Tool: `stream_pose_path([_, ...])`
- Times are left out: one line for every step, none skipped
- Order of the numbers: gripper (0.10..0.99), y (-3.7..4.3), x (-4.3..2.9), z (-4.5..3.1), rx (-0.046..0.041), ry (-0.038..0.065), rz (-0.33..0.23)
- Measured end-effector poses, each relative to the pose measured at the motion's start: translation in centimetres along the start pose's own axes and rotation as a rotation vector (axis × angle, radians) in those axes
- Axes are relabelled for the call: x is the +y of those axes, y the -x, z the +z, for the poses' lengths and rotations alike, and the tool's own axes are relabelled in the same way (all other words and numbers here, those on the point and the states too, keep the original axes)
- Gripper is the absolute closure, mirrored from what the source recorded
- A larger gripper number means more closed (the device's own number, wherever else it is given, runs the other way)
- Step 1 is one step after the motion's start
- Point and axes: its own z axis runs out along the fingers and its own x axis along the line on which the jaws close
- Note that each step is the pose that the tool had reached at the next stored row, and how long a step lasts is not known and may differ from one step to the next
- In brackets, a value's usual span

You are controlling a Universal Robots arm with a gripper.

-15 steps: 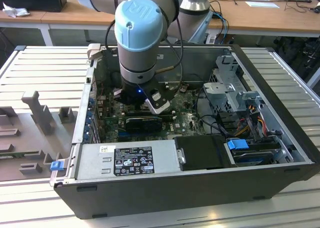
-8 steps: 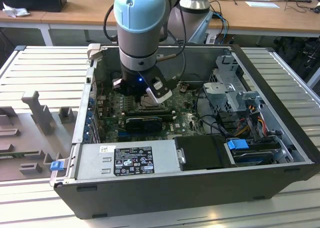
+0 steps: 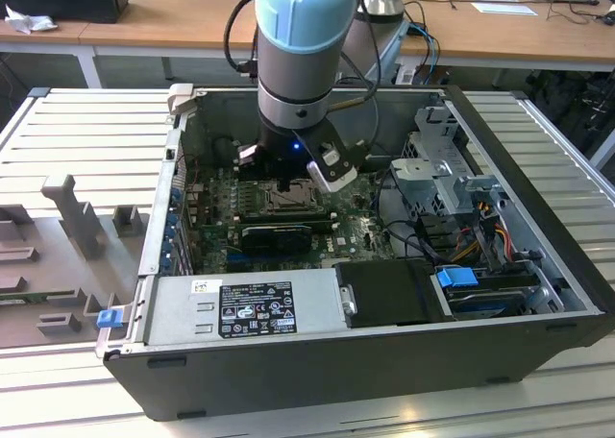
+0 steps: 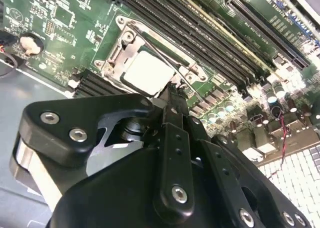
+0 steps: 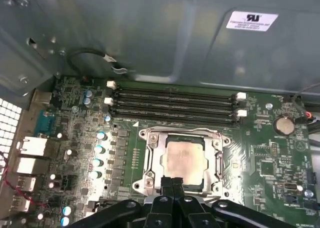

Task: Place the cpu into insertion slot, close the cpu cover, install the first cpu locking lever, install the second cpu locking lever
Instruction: 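Install the second cpu locking lever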

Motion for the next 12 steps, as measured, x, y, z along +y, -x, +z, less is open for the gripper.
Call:
stream_pose_path([0.98, 0.08, -0.12, -0.04, 0.0007, 0.0, 0.0])
stream_pose_path([0.98, 0.14, -0.28, -0.1, 0.0015, 0.0, 0.001])
stream_pose_path([0.98, 0.17, -0.53, -0.17, 0.002, 0.0, 0.001])
stream_pose_path([0.98, 0.21, -1.07, -0.33, 0.0033, 0.0, 0.001])
stream_pose_path([0.98, 0.2, -1.42, -0.43, 0.0039, 0.0, 0.001])
stream_pose_path([0.98, 0.18, -1.65, -0.47, 0.0039, 0.0, 0.001])
stream_pose_path([0.98, 0.07, -1.75, -0.45, 0.0037, 0.0, 0.002])
stream_pose_path([0.98, -0.28, -1.79, -0.34, 0.0037, 0.001, 0.001])
stream_pose_path([0.98, -0.63, -1.82, -0.24, 0.0038, 0.001, 0.001])
stream_pose_path([0.98, -1.03, -1.86, -0.09, 0.0038, 0.002, 0.001])
stream_pose_path([0.98, -1.29, -1.92, 0.17, 0.0036, 0.002, 0.001])
stream_pose_path([0.98, -1.38, -1.97, 0.34, 0.0037, 0.002, 0.001])
